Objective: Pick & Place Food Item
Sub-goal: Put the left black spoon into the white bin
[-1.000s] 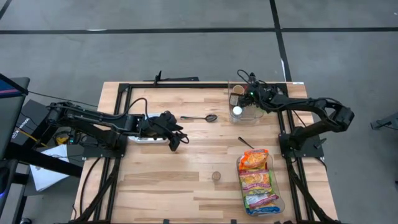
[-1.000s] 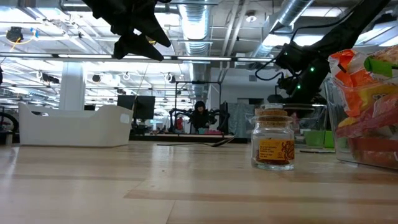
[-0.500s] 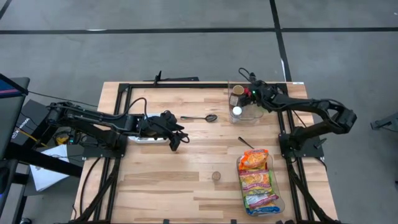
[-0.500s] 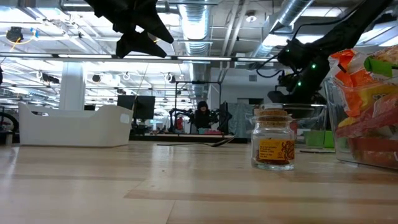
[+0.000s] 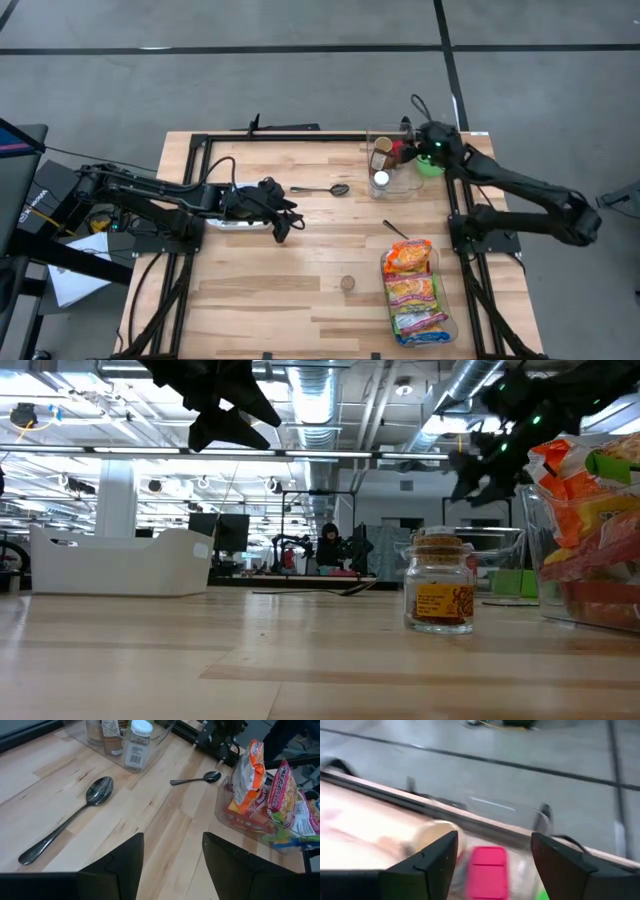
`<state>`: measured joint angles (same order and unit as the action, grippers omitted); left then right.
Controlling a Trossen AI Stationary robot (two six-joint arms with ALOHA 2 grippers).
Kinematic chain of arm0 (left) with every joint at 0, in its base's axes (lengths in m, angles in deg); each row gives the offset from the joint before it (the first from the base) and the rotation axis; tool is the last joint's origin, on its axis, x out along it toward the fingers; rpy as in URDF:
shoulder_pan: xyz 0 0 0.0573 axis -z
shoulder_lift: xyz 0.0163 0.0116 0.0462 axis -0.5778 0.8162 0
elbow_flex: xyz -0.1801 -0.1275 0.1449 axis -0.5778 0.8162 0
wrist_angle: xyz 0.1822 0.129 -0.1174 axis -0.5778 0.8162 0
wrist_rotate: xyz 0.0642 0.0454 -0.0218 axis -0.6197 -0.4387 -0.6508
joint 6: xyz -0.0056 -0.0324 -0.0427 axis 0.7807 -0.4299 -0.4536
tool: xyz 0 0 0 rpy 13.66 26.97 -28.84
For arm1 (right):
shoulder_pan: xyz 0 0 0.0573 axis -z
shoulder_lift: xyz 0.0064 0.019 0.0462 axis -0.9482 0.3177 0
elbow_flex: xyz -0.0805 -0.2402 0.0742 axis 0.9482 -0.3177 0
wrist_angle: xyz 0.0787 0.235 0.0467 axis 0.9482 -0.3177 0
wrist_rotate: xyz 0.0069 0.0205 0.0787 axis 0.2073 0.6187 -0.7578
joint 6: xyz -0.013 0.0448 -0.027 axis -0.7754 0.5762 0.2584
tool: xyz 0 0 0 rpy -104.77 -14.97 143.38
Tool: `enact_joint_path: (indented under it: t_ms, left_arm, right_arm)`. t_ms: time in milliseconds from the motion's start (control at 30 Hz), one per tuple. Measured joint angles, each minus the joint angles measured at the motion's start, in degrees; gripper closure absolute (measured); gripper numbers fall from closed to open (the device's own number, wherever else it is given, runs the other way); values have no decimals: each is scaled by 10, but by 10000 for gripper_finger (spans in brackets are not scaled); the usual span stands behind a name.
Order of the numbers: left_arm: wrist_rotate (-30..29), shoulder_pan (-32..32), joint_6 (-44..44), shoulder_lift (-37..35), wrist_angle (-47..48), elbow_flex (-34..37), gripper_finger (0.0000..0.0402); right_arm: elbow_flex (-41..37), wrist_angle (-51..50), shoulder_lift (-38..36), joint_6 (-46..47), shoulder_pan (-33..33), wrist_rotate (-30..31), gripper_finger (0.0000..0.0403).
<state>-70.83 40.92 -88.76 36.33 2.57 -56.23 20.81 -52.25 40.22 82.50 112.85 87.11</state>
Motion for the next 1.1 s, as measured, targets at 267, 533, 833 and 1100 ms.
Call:
enact_joint_path:
  t_ms: [267, 533, 833, 1100]
  left_arm:
    - [0, 0, 5, 0, -49, 0, 207]
    - [0, -22, 78, 0, -161, 0, 207]
    - [0, -82, 126, 0, -228, 0, 207]
    - [49, -117, 193, 41, -260, -31, 207]
  right_arm:
    - [0, -25, -134, 3, -28, -115, 159]
    - [0, -44, -216, 59, -72, -120, 159]
    - [0, -46, -232, 97, -107, -119, 159]
    - [0, -41, -233, 125, -129, -119, 159]
